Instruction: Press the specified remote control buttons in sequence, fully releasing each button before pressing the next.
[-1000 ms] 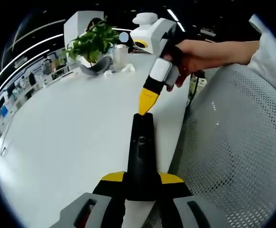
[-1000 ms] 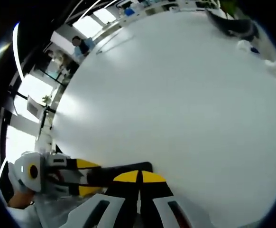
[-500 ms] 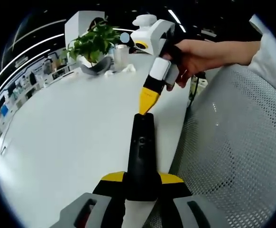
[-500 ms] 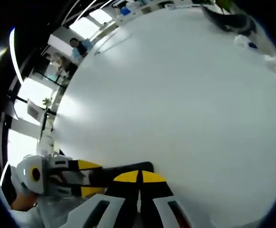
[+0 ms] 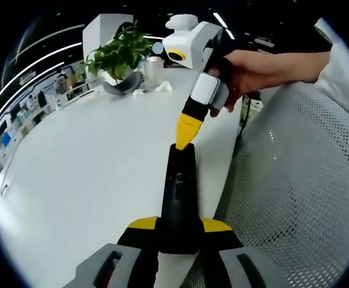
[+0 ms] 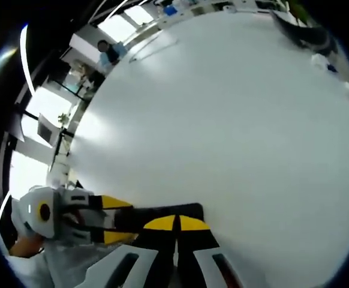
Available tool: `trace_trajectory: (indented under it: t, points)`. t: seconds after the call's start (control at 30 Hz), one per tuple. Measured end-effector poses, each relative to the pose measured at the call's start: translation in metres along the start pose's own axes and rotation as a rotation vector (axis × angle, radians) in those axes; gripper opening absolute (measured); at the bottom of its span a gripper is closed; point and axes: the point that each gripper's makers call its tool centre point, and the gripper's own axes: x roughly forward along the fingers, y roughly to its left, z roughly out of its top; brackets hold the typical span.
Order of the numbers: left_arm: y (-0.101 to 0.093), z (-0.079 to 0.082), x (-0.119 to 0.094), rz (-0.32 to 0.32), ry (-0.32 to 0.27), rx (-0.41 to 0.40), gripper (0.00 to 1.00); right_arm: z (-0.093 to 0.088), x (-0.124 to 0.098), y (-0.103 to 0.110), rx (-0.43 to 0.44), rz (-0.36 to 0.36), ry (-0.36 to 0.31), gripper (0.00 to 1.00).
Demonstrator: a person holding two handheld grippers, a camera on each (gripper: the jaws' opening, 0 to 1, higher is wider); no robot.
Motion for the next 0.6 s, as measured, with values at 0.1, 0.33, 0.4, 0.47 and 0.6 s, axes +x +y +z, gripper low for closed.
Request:
trace_trajectory:
  t: [0.1, 0.33, 0.4, 0.47, 0.6]
  points:
    - [-0.0002, 0.0002, 0.0002, 0.0, 0.0, 0.0, 0.24, 0.0005, -0.0001, -0.0005, -0.003, -0.002, -0.002, 0.0]
    - [-0.0002, 0.0005, 0.0004, 0.001, 0.0, 0.001, 0.24, 0.0002, -0.0004, -0.0015, 0.003, -0.001, -0.013, 0.0]
    - [-0.0005, 0.0006, 0.0004, 0.001, 0.0, 0.001, 0.24, 0.0004, -0.0002, -0.0016, 0.008, -0.001, -0.015, 0.0]
    - [-0.0004, 0.0005, 0.0003, 0.0, 0.001, 0.001, 0.24, 0.0007, 0.0002, -0.0017, 0.016, 0.002, -0.018, 0.0]
    - [-0.0005, 0.0005, 0.0001, 0.0, 0.001, 0.002, 0.24, 0.001, 0.0001, -0.002, 0.024, 0.016, -0.021, 0.0]
